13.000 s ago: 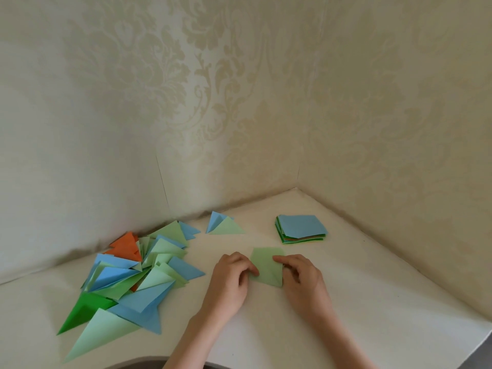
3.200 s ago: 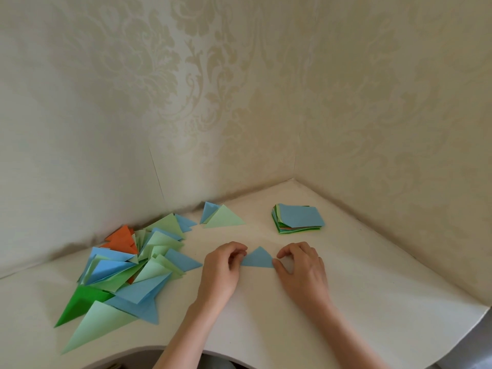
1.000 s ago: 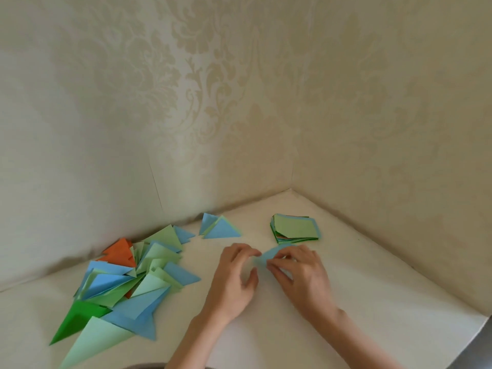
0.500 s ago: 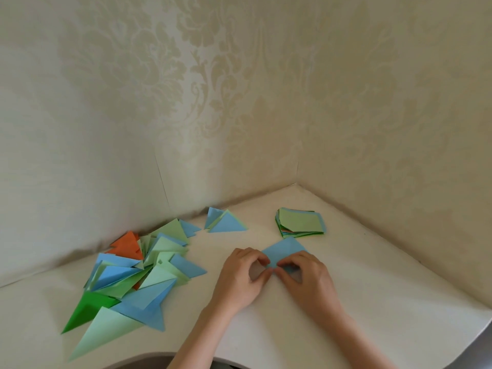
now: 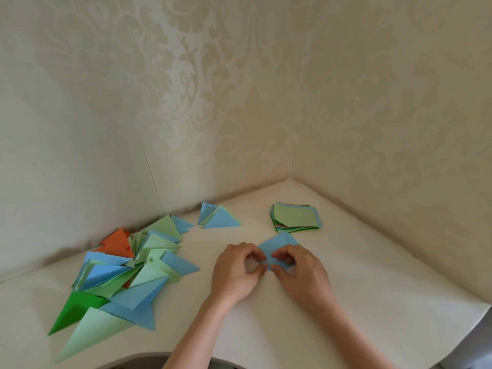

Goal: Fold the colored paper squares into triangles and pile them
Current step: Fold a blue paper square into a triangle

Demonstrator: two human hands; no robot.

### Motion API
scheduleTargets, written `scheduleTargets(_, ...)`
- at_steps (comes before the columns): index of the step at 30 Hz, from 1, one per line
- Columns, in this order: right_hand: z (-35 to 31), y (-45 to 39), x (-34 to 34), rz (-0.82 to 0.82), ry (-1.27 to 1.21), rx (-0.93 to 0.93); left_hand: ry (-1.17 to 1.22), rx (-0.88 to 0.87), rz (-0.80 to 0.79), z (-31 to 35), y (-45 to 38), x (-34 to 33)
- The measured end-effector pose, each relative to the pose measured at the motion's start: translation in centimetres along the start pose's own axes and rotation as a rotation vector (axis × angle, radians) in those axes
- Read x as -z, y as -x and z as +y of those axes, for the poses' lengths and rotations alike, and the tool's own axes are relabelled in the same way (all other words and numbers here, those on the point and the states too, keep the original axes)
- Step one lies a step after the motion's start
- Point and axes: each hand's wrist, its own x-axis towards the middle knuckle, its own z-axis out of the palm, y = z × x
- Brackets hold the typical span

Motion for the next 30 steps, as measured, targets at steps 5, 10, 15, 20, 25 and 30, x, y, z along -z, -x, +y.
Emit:
scheduleTargets(5, 0.5, 0.2, 0.0, 0.011, 0.006, 0.025, 0.045, -0.011, 0.0, -0.1, 0.4, 0.3)
scheduleTargets(10, 0.5, 0.3, 0.1, 0.006, 0.053, 0.098, 0.21, 0.039, 0.026, -0.4, 1.0, 0.9)
scheduleTargets(15, 0.7, 0.4, 0.1, 0.031, -0.02, 0.183, 0.108, -0.107, 0.088, -0.1, 1.3, 0.6)
scheduleTargets(20, 0.1, 0.5, 0.4, 0.051, -0.105, 0.246, 0.05, -0.116, 0.136, -0.6, 1.0, 0.2)
scheduleTargets(25, 0.4, 0.5, 0.3, 0.087, -0.158, 0.183, 0.037, -0.11, 0.132, -0.3, 1.2, 0.5)
scheduleTargets(30, 0.6, 0.6, 0.4, 0.06, -0.124, 0.203, 0.039, -0.097, 0.136, -0.4, 1.2, 0.4)
